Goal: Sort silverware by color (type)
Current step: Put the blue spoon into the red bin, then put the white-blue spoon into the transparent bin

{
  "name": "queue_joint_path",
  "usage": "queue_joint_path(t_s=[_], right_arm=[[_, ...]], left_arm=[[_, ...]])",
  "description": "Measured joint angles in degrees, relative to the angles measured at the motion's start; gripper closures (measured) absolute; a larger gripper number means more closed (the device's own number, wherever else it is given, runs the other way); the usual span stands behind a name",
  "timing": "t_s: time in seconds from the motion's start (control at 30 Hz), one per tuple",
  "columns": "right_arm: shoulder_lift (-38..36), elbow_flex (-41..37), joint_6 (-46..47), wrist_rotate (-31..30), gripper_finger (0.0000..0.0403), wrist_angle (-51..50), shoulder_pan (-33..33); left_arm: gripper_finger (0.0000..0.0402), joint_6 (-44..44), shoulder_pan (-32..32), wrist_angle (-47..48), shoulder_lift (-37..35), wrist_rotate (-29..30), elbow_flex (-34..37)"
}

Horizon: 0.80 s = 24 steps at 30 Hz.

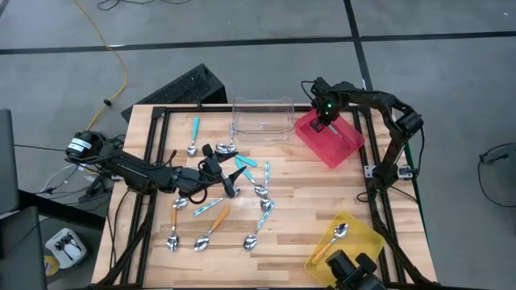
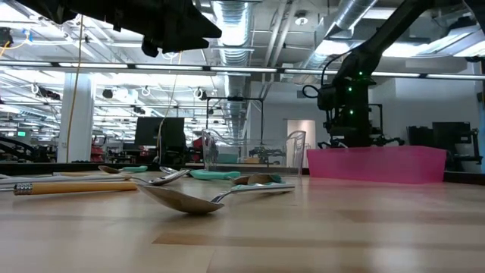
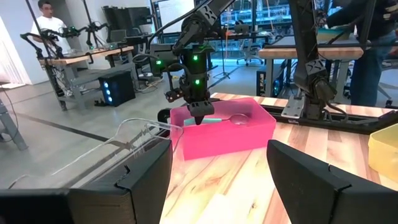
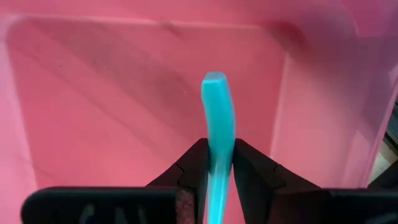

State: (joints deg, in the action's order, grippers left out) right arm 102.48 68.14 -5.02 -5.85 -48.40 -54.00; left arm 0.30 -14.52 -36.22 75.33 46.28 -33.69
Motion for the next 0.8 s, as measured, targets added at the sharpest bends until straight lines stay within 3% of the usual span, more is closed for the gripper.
queue_joint_path(t_s=[0.2,0.6,0.8], right_arm=[[0.0,0.0,-0.3,0.1,0.0297,0.0,0.0],[0.0,0.3,-1.1,2.0,0.0229,-0.4,0.0],[-0.1,5.9,-1.1,5.0,0.0231,-7.3,0.7]], left_arm=[[0.0152,-0.1,0.0,1.0,0.0,0.0,0.0],[0.0152,0.8,0.0,1.0,0.0,-0.1,0.0],[0.0152,1.3,0.0,4.6,-1.4,-4.6,-0.8]])
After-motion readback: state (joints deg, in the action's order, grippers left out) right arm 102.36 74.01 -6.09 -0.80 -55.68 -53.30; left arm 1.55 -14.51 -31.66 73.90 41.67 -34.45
